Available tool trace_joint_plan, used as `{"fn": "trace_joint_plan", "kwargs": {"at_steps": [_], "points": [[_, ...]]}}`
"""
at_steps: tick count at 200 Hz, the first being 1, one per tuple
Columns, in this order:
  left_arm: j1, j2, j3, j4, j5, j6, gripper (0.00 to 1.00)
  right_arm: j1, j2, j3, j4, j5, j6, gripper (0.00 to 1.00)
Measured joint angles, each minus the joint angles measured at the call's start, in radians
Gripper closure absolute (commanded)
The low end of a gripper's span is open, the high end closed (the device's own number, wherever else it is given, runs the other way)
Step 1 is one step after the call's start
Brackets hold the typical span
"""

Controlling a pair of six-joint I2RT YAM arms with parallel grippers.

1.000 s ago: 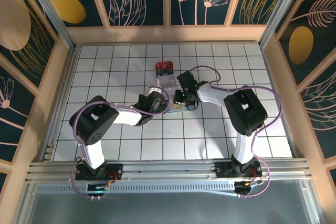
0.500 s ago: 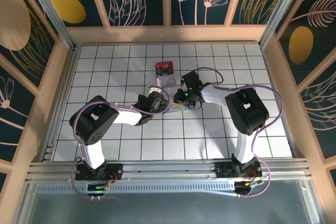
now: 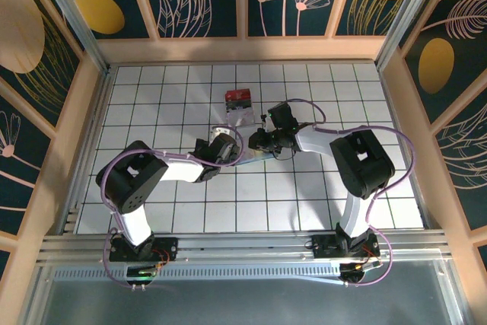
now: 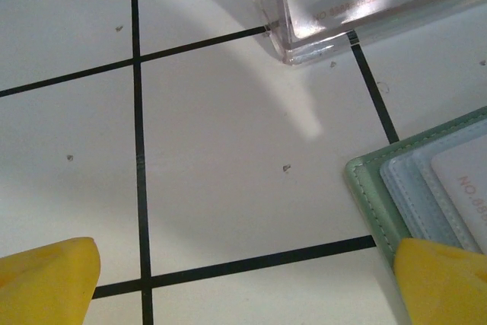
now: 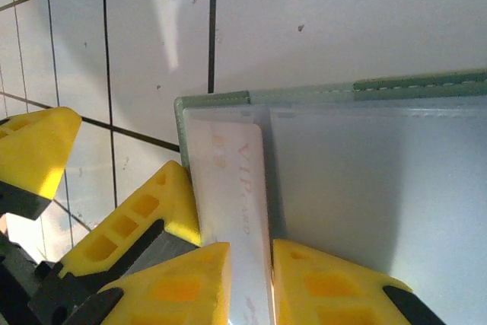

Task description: Take the credit cards out of the card holder

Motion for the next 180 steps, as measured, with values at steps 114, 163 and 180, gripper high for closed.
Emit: {"fn": "trace_joint_plan", "kwargs": {"at_steps": [114,163,180], "points": [[0.000,-0.008,-0.005,-0.018,-0.010,-0.014,0.01,0.000,0.016,-0.004,0.064,-0.053,0.030,0.74],[0.000,-0.008,-0.004,-0.021,-0.011,-0.018,0.01,-0.002,0.025,-0.004,0.084,-0.080,0.033,0.79],[0.000,-0.008,-0.004,-0.023,-0.013,-0.021,0.01,-0.003,0.025,-0.007,0.093,-0.095,0.033,0.79]]}}
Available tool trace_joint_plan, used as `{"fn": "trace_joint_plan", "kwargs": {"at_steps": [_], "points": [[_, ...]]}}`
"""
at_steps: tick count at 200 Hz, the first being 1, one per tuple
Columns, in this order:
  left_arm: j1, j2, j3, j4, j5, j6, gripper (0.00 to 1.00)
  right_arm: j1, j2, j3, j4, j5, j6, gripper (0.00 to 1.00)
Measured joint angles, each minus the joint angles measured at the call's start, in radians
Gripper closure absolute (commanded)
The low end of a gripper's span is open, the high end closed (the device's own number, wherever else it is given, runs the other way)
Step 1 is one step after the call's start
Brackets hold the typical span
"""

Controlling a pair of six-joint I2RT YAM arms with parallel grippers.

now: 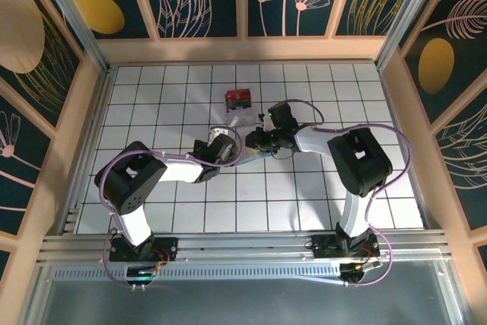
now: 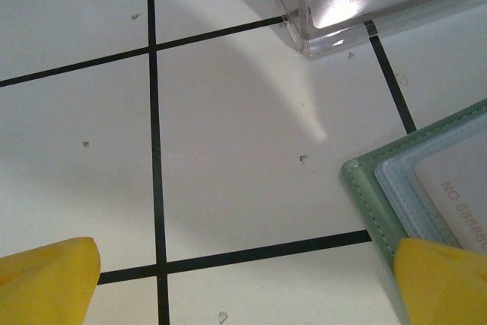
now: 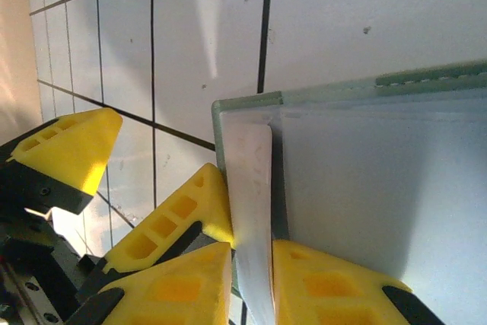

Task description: Take the credit cards out of the card holder

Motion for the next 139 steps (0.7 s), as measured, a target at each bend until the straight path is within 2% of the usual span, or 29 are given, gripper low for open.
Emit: {"fn": "trace_joint_plan", "kwargs": {"at_steps": [35,64,139], "points": [[0.000,0.000,0.000,-0.001,0.000,0.000,0.01,-0.001,0.000,-0.006,0.012,-0.024,0.000,0.75],[0.000,0.000,0.000,-0.001,0.000,0.000,0.01,-0.002,0.000,-0.010,0.018,-0.028,0.001,0.80],[0.000,0.001,0.022,-0.042,-0.008,-0.004,0.01,-0.040,-0.004,-0.071,0.109,-0.124,0.035,0.79]]}}
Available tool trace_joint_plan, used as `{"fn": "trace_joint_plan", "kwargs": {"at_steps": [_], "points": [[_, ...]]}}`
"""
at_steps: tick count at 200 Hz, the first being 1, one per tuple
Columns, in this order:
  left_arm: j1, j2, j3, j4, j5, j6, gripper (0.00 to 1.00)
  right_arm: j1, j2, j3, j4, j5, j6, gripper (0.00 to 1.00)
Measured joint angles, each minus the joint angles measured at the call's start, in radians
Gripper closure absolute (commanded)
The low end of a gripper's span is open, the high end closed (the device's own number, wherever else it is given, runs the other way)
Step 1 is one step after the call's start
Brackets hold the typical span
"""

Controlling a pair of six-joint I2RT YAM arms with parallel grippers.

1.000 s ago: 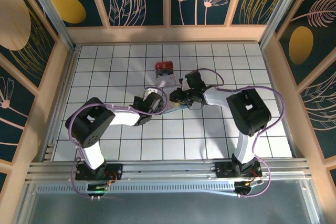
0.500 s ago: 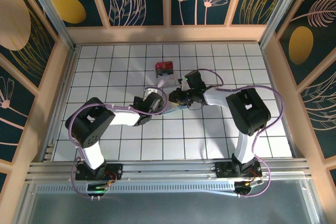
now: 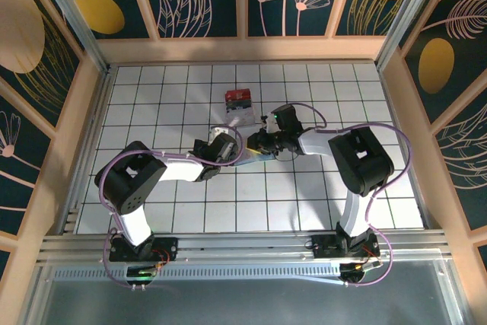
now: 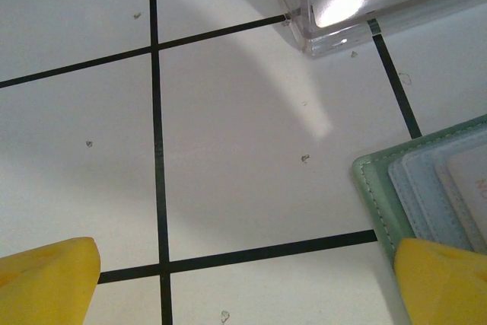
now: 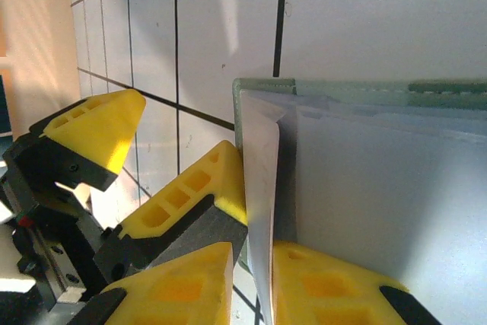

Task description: Take the credit cards out of the card holder

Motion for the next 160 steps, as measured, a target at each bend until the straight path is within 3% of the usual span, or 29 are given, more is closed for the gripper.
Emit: {"fn": "trace_joint_plan", "kwargs": {"at_steps": [160], "points": [[0.000,0.010,0.016,-0.011,0.000,-0.007,0.01,-0.038,-0.036,-0.039,0.015,-0.037,0.016,0.80]]}}
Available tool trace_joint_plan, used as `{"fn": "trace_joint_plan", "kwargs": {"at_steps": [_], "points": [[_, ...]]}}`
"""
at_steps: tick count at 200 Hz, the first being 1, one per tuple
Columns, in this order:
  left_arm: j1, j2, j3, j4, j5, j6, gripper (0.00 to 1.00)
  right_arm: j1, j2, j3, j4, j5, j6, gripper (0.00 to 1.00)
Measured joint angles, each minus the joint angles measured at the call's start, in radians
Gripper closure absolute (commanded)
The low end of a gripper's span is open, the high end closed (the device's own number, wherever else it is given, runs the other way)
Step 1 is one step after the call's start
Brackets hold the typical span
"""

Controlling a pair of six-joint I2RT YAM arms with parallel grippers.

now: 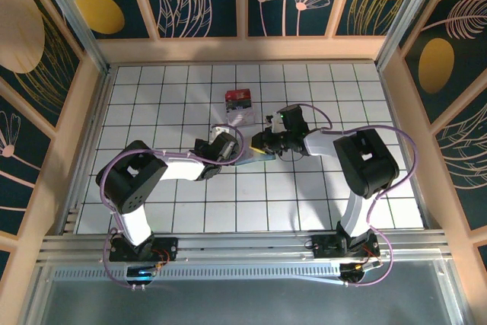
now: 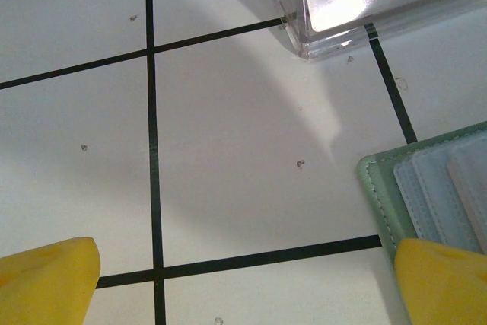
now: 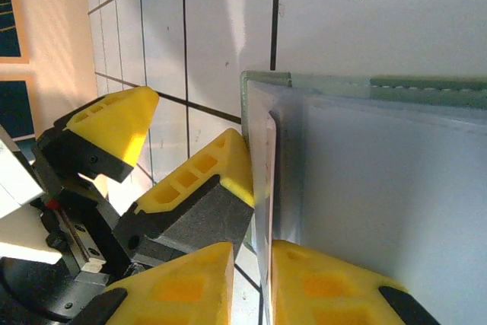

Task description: Take the credit cards out of the card holder

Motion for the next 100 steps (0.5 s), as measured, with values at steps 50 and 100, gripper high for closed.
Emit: {"fn": "trace_joint_plan", "kwargs": {"at_steps": [50,100], "points": [[0.000,0.001,0.000,0.000,0.000,0.000,0.01,-0.007,-0.005,-0.012,0.008,-0.005,0.002,0.82],[0.000,0.001,0.000,0.000,0.000,0.000,0.01,-0.013,-0.007,-0.017,0.012,-0.010,0.005,0.82]]}}
